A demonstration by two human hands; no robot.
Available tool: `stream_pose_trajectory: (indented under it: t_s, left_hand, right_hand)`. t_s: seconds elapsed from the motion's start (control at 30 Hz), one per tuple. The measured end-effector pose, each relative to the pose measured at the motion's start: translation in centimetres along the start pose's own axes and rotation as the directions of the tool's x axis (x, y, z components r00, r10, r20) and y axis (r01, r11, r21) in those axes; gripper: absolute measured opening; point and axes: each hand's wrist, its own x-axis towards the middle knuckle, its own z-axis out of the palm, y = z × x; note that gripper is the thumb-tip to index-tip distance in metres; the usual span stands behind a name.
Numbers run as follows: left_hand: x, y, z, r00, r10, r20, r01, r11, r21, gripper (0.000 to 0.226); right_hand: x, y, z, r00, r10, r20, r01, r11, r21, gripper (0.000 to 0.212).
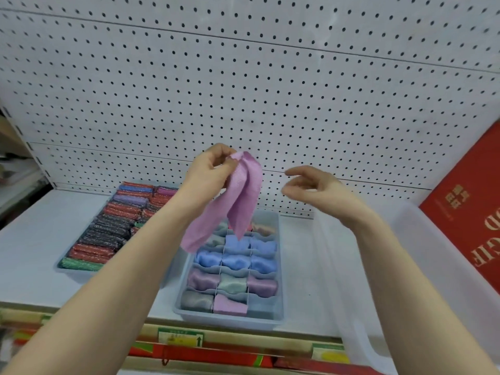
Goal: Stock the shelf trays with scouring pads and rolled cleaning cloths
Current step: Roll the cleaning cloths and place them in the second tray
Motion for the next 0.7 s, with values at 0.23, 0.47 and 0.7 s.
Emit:
stream_pose_trajectory:
  t_s: [0.23,0.47,0.7]
  left_hand:
    - [-0.3,1.5,1.0,0.992,0.103,-0.068,-0.102,0.994,0.027,0.01]
    - [0.7,0.5,-4.6,0.91,0.105,-0.401,-0.092,0.994,0.052,0.006]
    - [0.6,-2.0,-5.3,0.902,0.041,-0.429,0.015,0.992,0.126,0.014]
  right_hand:
    - [1.5,-0.2,4.8,0.998,-0.052,-0.024,0.048,0.991,-0.124,0.023]
    - [1.7,1.5,0.7,0.964,-0.044,-0.264,0.1,0.975,0.2,0.009]
    - [0.7,-0.4,-1.3,0.975,-0.173,-0.14,0.218,0.872,0.439,0.025]
